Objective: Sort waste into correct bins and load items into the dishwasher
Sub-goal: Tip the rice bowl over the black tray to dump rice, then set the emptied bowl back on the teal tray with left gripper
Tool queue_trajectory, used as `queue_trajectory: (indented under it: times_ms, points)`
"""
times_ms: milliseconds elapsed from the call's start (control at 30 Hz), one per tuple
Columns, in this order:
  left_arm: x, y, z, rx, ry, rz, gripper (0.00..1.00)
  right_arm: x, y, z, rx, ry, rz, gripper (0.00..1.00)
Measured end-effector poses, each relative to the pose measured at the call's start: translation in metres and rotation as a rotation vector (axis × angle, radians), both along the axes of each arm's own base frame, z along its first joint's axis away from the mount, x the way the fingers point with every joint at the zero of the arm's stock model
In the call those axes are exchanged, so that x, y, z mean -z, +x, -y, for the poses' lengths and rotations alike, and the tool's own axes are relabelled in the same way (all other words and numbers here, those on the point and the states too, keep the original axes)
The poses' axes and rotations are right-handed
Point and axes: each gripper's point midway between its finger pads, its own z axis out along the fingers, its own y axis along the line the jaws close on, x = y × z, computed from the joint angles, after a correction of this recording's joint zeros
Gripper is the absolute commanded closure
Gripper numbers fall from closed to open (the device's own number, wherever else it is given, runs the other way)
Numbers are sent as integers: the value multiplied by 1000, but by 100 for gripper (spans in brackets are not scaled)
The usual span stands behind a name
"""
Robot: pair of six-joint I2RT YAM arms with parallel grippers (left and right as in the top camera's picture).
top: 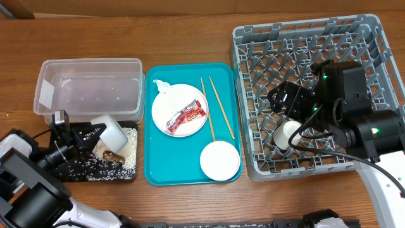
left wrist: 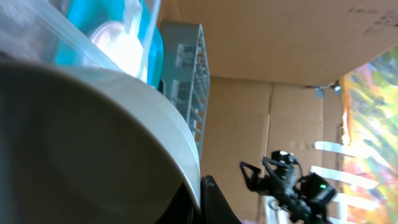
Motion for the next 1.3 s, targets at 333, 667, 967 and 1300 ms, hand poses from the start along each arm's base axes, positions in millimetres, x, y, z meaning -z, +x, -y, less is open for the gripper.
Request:
queue_trajectory:
  times_ms: [333, 667, 967, 1300]
  points:
    - [-50, -6, 106, 385, 175, 206, 96, 0, 0, 0, 0, 0, 0, 4]
    - [-53, 7, 227, 783, 595, 225, 96, 1, -1, 0, 0, -1, -4, 4]
    - [-9, -28, 230, 722, 1020, -227, 96, 4, -5, 1, -1, -7, -27, 3]
    - [68, -57, 210, 599, 1273, -424, 96, 4, -6, 1, -15, -18, -24, 2]
